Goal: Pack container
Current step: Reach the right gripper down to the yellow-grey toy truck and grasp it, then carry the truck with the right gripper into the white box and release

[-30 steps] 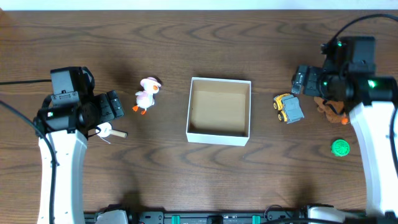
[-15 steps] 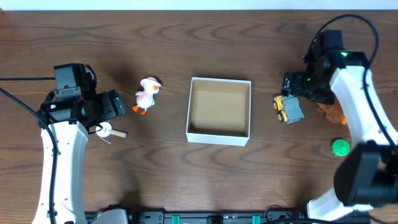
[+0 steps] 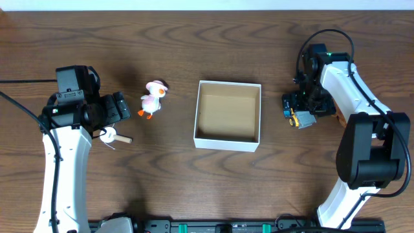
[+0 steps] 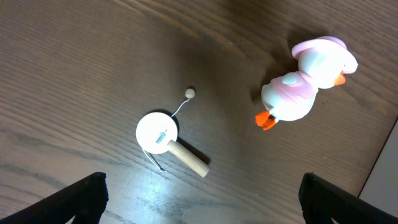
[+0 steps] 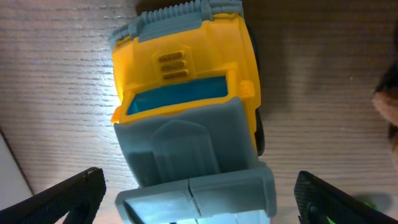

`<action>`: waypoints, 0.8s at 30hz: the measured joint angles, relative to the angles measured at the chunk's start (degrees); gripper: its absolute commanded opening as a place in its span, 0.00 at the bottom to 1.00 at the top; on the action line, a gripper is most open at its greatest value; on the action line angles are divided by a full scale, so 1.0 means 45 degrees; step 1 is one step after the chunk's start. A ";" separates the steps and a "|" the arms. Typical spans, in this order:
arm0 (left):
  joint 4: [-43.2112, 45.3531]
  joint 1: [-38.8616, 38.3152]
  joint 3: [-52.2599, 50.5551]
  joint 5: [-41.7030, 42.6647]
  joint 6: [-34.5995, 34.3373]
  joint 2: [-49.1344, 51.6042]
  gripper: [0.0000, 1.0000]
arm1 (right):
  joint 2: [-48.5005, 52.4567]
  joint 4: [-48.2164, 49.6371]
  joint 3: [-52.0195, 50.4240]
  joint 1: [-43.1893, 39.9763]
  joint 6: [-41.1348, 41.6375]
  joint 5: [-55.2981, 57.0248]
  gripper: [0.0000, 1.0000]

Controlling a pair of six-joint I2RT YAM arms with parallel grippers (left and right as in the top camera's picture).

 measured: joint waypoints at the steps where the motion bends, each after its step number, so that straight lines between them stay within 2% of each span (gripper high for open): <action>1: 0.0019 0.0000 0.0000 0.0000 0.0000 0.0000 0.98 | 0.0000 0.0005 0.0000 0.0000 -0.0194 0.0049 0.88; 6: 0.0034 0.0000 0.0000 0.0000 0.0000 0.0000 0.98 | 0.0000 0.0112 0.0000 0.0000 -0.0787 0.0155 0.71; 18: 0.0039 0.0000 0.0000 0.0000 0.0000 0.0000 0.98 | 0.0005 0.0126 0.0000 0.0000 -0.1098 0.0199 0.47; 24: 0.0039 0.0000 0.0000 0.0000 0.0000 0.0000 0.98 | 0.0005 0.0126 0.0015 0.0000 -0.1088 0.0199 0.27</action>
